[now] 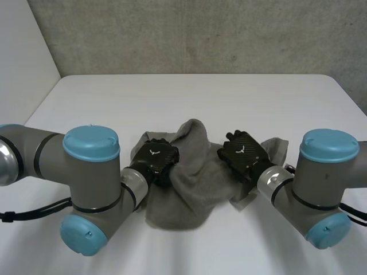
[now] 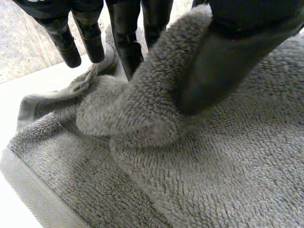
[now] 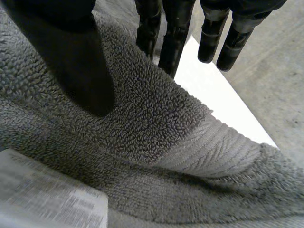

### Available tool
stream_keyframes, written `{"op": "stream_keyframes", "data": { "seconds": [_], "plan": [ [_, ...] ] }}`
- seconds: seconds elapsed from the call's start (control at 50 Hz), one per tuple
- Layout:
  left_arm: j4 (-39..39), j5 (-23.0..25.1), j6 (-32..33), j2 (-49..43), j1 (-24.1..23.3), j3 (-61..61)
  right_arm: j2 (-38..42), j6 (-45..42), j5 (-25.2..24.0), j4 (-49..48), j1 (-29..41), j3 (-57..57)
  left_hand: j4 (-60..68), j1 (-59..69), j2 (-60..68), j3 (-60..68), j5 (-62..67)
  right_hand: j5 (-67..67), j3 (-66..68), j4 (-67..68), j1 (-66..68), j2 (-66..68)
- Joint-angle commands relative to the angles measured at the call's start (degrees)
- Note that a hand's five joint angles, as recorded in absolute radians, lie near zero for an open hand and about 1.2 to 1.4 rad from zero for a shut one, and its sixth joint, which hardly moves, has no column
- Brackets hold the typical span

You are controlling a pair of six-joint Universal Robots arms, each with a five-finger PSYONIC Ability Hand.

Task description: Fold the towel.

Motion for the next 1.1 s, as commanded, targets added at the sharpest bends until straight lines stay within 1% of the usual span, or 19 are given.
{"op": "stream_keyframes", "data": {
  "seconds": [0.02, 0.14, 0.18, 0.2, 0.24, 0.32, 0.36, 0.4, 0.42, 0.44, 0.46, 0.48, 0.5, 0.52, 0.58, 0.68, 0.84, 0.98, 1.1],
  "plan": [
    [-0.96, -0.21, -0.19, 1.4, 0.31, -0.08, -0.8, -0.48, -3.15, 5.74, 0.01, -2.95, -3.18, 11.77, 10.94, -2.56, 11.78, 22.28, -1.87, -3.05, 21.89, 21.62],
    [-7.2, 2.69, -0.46, 11.42, 0.74, -1.13, -11.36, 2.6, -7.73, 15.61, -0.25, -6.12, -3.18, 11.77, 10.94, -2.56, 11.78, 22.28, -1.87, -3.05, 21.89, 21.62],
    [-7.99, 5.4, -0.63, 14.31, 1.36, 0.18, -14.43, 13.17, -8.08, 17.27, -0.77, -12.24, -3.18, 11.77, 10.94, -2.56, 11.78, 22.28, -1.87, -3.05, 21.89, 21.62],
    [-7.99, 5.41, -0.63, 14.32, 1.36, 0.18, -14.44, 13.23, -8.08, 17.28, -0.78, -12.27, -3.18, 11.77, 10.94, -2.56, 11.78, 22.28, -1.87, -3.05, 21.89, 21.62],
    [-7.73, 6.64, -1.42, 15.46, 3.46, 3.68, -13.21, 21.46, -8.25, 17.37, -1.65, -17.25, -3.18, 11.77, 10.94, -2.56, 11.78, 22.28, -1.87, -3.05, 21.89, 21.62],
    [-7.73, 6.82, -3.09, 12.94, 5.83, 8.42, -7.32, 21.67, -7.9, 17.45, -2.27, -21.85, -3.18, 11.77, 10.94, -2.56, 11.78, 22.28, -1.87, -3.05, 21.89, 21.62],
    [-7.73, 7.08, -3.97, 9.05, 6.63, 10.73, -0.23, 19.31, -4.85, 17.19, -2.27, -26.75, -3.18, 11.77, 10.94, -2.56, 11.78, 22.28, -1.87, -3.05, 21.89, 21.62],
    [-8.08, 6.65, -4.06, 0.74, 7.86, 16.15, 3.02, 17.47, -1.69, 16.84, -2.27, -28.86, -3.18, 11.77, 10.94, -2.56, 11.78, 22.28, -1.87, -3.05, 21.89, 21.62],
    [-8.08, 6.64, -4.06, 0.7, 7.86, 16.18, 3.05, 17.45, -1.66, 16.84, -2.27, -28.88, -3.18, 11.77, 10.94, -2.56, 11.78, 22.28, -1.87, -3.05, 21.89, 21.62],
    [-8.25, 6.73, -4.06, -2.69, 7.95, 18.53, 6.19, 15.1, 1.99, 16.14, -2.27, -30.36, -3.18, -4.7, -5.53, -2.56, -4.69, 22.28, -1.87, -3.05, 21.89, 21.62],
    [-8.26, 6.73, -4.06, -2.73, 7.95, 18.55, 8.48, 12.29, 5.25, 14.92, -2.18, -31.07, -3.18, -4.86, -5.69, -2.56, -4.85, 0.02, -1.87, -3.05, -0.37, -0.64],
    [-8.26, 6.73, -3.89, -6.04, 8.04, 20.56, 8.5, 12.27, 5.28, 14.9, -2.18, -31.08, -3.18, -42.66, -43.5, -2.56, -42.66, -0.2, -1.87, -3.05, -0.59, -0.86],
    [-8.26, 6.73, -3.89, -6.07, 8.04, 20.58, 9.55, 9.22, 8.24, 13.16, -1.92, -30.99, -3.18, -43.04, -43.88, -2.56, -43.04, -45.17, -1.87, -3.05, -45.56, -45.82],
    [-7.99, 6.47, -3.8, -7.98, 8.21, 21.27, 9.56, 7.1, 10.18, 11.32, -1.83, -29.94, -3.18, -56.04, -56.87, -2.56, -56.03, -47.72, -1.87, -3.05, -48.11, -48.38],
    [-7.82, 6.29, -3.62, -8.36, 8.48, 20.76, 8.68, 5.94, 11.52, 9.19, -1.66, -28.0, -3.18, -57.85, -58.68, -2.56, -57.84, -47.72, -1.87, -3.05, -48.11, -48.38],
    [-7.73, 5.85, -3.62, -5.82, 10.58, 18.3, -4.73, 8.22, 12.14, 1.56, -1.65, -15.56, -3.18, -57.85, -58.68, -2.56, -57.84, -47.72, -1.87, -3.05, -48.11, -48.38],
    [-7.47, 6.29, -3.89, 3.15, 11.82, 10.84, -18.99, 12.08, 11.97, 1.8, -1.48, -2.89, -3.18, -57.51, -58.35, -2.56, -57.51, -47.72, -1.87, -3.05, -48.11, -48.38],
    [-6.76, 6.29, -4.06, 11.77, 9.53, 0.45, -21.2, 14.02, 10.55, 6.11, -1.3, 4.43, -3.18, -56.17, -57.0, -2.56, -56.16, -47.72, -1.87, -3.05, -48.11, -48.38],
    [-1.75, 5.76, -3.8, 19.07, 5.75, -10.27, -18.41, 14.37, 8.36, 10.15, -0.51, 8.12, -3.18, -54.48, -55.32, -2.56, -54.48, -32.85, -1.87, -3.05, -33.25, -33.51]
  ]
}}
